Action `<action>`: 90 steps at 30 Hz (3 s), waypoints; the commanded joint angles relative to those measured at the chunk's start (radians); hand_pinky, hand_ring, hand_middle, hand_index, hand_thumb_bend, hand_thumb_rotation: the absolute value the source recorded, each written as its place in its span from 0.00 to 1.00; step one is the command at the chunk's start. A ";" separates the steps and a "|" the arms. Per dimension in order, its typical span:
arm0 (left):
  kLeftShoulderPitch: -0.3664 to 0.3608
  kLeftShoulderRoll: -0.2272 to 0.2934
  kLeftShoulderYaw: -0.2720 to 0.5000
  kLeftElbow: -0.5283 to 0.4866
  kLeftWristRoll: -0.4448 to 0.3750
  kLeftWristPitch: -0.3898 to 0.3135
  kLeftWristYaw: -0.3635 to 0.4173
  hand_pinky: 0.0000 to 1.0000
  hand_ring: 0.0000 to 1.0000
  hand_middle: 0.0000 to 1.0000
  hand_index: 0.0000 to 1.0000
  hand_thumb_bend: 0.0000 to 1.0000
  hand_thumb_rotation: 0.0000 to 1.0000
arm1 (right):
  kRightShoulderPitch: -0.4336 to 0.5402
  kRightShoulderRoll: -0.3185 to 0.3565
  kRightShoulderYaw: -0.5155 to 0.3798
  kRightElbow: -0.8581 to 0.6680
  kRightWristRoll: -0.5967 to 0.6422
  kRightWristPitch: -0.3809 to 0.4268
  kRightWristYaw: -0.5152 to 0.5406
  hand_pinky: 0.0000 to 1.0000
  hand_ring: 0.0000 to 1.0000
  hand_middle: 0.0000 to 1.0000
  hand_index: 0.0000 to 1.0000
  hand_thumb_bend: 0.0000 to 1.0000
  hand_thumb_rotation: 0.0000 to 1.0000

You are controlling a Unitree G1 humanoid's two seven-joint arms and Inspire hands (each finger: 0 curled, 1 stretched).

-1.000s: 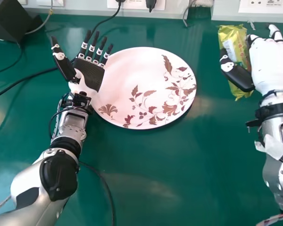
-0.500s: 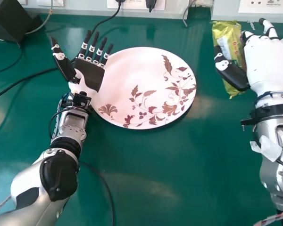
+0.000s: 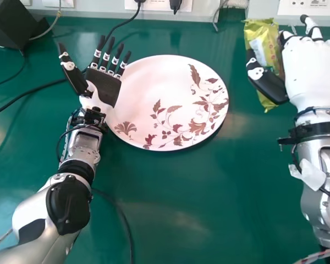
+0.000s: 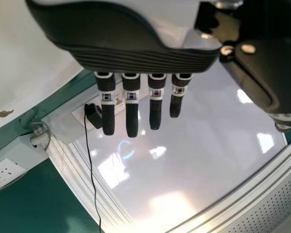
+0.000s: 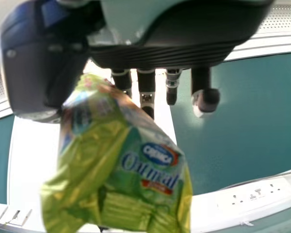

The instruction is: Pick up biscuit and place it in the plate

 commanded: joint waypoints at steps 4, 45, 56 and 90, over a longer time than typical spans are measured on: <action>0.041 -0.002 -0.002 0.009 0.005 -0.005 0.001 0.74 0.79 0.88 0.96 1.00 0.30 | -0.016 0.013 0.001 -0.015 -0.001 -0.024 -0.031 0.00 0.00 0.48 0.47 0.51 0.00; 0.041 -0.007 -0.001 0.008 0.001 0.002 -0.022 0.75 0.78 0.86 0.96 0.99 0.26 | -0.129 0.054 0.064 0.121 0.028 -0.149 -0.114 0.00 0.00 0.48 0.47 0.50 0.00; 0.037 -0.009 -0.005 0.009 0.007 0.000 -0.013 0.74 0.78 0.86 0.97 0.99 0.26 | -0.149 0.047 0.075 0.155 0.036 -0.176 -0.125 0.00 0.00 0.48 0.47 0.50 0.00; 0.032 -0.025 -0.015 0.007 0.030 -0.022 0.009 0.74 0.79 0.85 0.96 0.99 0.22 | -0.256 -0.029 0.133 0.382 0.139 -0.333 -0.125 0.01 0.00 0.48 0.47 0.50 0.00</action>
